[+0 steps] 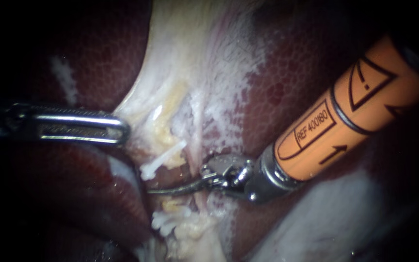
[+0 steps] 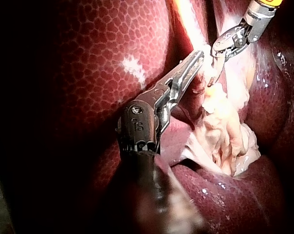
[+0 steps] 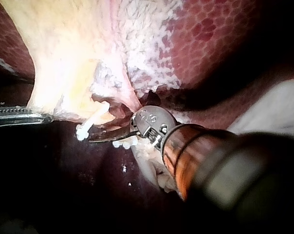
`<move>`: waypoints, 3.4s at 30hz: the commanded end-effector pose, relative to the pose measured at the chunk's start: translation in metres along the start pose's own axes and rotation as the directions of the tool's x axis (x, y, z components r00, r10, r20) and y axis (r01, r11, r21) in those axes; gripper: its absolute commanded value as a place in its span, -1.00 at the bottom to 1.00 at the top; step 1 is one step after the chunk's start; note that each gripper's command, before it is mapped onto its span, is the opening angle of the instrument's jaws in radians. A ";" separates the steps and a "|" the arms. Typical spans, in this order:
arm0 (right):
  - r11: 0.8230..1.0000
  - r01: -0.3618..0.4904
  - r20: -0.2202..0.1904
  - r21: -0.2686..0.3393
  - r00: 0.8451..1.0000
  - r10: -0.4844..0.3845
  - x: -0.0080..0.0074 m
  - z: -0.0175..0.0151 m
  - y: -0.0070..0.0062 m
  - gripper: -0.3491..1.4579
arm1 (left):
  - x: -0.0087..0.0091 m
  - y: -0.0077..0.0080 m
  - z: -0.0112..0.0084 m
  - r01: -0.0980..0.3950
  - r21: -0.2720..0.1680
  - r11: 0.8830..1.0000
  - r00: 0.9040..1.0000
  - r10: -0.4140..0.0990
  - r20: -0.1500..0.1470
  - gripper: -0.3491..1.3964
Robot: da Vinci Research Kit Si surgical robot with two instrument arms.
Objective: Go back from the cut left tube
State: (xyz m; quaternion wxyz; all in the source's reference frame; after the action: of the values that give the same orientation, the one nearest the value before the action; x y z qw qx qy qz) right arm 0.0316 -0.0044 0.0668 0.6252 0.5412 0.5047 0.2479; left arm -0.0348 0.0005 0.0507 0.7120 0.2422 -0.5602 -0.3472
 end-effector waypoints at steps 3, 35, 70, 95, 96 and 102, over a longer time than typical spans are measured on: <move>1.000 -0.001 0.000 0.000 1.000 0.001 0.0000 0.0000 0.0000 -1.00 | 0.0000 0.0000 0.0000 0.000 0.000 1.000 1.000 0.000 0.000 -1.00; 0.997 0.075 -0.034 -0.013 0.997 -0.075 0.0003 -0.0005 0.0002 0.17 | 0.0000 0.0000 -0.0001 0.000 0.000 1.000 1.000 0.000 0.000 -1.00; 0.887 0.400 -0.067 -0.230 0.903 -0.424 0.0017 -0.0132 -0.0039 0.78 | 0.0004 0.0004 -0.0003 -0.002 0.002 1.000 1.000 0.002 -0.001 -1.00; 0.579 0.662 0.110 -0.477 0.698 -0.707 0.0028 -0.0154 -0.0085 0.97 | 0.0006 0.0009 -0.0003 -0.002 -0.001 1.000 1.000 0.002 0.000 -1.00; 0.574 0.664 0.114 -0.480 0.696 -0.709 0.0029 -0.0156 -0.0086 0.97 | 0.0006 0.0010 -0.0003 -0.002 -0.001 1.000 1.000 0.002 0.000 -1.00; 0.539 0.686 0.140 -0.488 0.671 -0.728 0.0032 -0.0171 -0.0089 0.97 | 0.0006 0.0011 -0.0003 -0.002 -0.001 1.000 1.000 0.002 0.000 -1.00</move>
State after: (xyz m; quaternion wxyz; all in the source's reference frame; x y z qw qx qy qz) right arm 0.0151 0.0033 0.0590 0.7688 0.0981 0.6208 0.1179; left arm -0.0342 0.0007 0.0518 0.7126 0.2410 -0.5602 -0.3467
